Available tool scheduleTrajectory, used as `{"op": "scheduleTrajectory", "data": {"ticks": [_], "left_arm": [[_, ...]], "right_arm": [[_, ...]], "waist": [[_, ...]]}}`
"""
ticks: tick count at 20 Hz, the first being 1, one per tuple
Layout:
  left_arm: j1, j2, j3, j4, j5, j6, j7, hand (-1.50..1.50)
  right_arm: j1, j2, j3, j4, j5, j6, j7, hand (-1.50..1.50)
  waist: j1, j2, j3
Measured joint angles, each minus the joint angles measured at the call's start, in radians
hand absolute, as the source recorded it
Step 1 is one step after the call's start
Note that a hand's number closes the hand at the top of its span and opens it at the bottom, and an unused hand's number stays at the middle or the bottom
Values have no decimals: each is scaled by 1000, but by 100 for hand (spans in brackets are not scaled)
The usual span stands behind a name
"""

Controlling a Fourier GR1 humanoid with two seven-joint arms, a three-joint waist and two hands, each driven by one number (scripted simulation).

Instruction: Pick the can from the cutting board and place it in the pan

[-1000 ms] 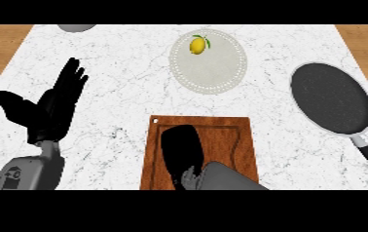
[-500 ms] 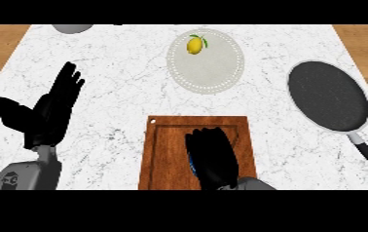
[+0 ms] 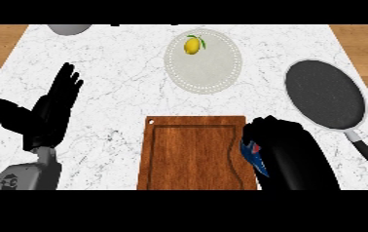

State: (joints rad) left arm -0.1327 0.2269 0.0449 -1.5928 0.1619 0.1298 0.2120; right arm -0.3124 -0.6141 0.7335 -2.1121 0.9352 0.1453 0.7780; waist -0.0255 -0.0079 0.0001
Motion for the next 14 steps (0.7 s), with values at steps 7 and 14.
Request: {"op": "scheduleTrajectory", "data": {"ticks": [7,14], "left_arm": [[-8,0,4,-12,3,-16,22,0],[1,-14,3,-36,-4,-21,27,0]], "right_arm": [[86,-96,-237,-197,-57,49,-26,150],[112,-80,-509,-96,-178,18,-155,150]], "waist": [[13,4,0],[23,7,0]]}}
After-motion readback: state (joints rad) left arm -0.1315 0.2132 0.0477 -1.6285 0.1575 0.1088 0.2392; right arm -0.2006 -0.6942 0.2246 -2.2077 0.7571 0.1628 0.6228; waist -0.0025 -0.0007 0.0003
